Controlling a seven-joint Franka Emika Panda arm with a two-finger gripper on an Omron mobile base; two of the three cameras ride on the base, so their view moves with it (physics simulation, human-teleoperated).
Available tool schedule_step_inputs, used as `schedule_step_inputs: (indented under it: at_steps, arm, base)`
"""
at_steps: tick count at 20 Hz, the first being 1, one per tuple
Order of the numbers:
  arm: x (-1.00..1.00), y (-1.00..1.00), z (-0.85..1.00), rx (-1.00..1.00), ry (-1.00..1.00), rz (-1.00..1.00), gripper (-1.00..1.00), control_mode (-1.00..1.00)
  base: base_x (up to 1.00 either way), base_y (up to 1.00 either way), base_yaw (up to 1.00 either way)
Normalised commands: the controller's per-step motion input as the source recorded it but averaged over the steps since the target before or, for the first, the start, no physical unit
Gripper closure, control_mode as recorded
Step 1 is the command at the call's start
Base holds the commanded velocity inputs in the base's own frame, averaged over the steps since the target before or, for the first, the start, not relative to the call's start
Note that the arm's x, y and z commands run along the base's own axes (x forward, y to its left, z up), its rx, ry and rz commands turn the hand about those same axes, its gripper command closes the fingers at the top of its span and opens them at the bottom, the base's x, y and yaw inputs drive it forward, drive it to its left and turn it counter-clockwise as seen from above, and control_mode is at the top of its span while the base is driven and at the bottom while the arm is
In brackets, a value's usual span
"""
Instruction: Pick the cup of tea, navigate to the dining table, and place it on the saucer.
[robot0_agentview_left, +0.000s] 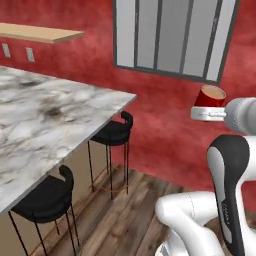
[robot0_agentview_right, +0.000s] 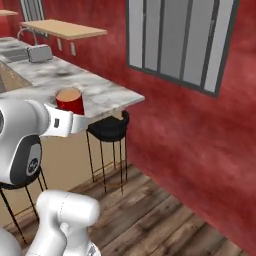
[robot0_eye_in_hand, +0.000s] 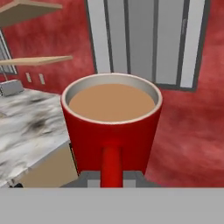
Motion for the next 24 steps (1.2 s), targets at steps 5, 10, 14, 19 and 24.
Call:
schedule_step_inputs:
  at_steps: [5,10,14,19,24]
  arm:
    - [0.0,0.0,0.0,0.0,0.0,0.0,1.0,1.0]
    - [0.0,0.0,0.0,0.0,0.0,0.0,1.0,1.0]
    - [0.0,0.0,0.0,0.0,0.0,0.0,1.0,1.0]
    - [0.0,0.0,0.0,0.0,0.0,0.0,1.0,1.0]
    - [0.0,0.0,0.0,0.0,0.0,0.0,1.0,1.0]
  base:
    - [0.69,-0.42,0.34]
    - [0.56,-0.24,0.37]
    - [0.59,-0.11,0.27]
    - [0.95,0.02,0.17]
    - [0.73,0.19,0.13]
